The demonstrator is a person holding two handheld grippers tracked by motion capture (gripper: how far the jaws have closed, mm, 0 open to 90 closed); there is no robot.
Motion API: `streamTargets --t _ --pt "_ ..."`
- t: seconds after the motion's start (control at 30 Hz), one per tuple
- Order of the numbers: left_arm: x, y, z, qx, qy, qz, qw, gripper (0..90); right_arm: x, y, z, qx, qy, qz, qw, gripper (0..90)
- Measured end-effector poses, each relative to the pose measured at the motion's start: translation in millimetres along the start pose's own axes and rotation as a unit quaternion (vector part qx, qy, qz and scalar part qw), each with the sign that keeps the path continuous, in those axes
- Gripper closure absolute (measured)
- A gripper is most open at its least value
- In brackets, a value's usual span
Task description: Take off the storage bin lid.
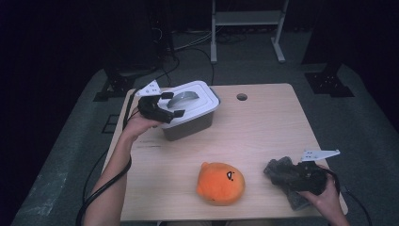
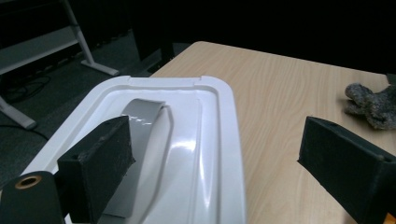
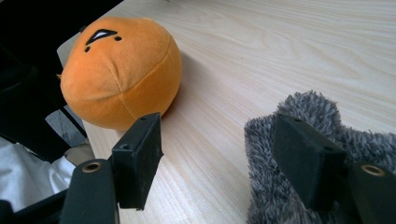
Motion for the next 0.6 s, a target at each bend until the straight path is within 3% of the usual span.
streamTargets --t 0.6 --pt "13.7 23.3 7.5 -0.002 0.036 0.008 0.9993 15.3 2.4 2.4 -1.9 0.000 0.004 0.007 1.0000 32.8"
Point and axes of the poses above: each handheld gripper's, and its own axes: x roughly forward along the jaws, z roughly out of its top, y roughly to its left, the point moved 8 cm from there along x, roughly forward along the jaws, and after that the axes turned 8 degrees about -z, right-handed, at the moved point
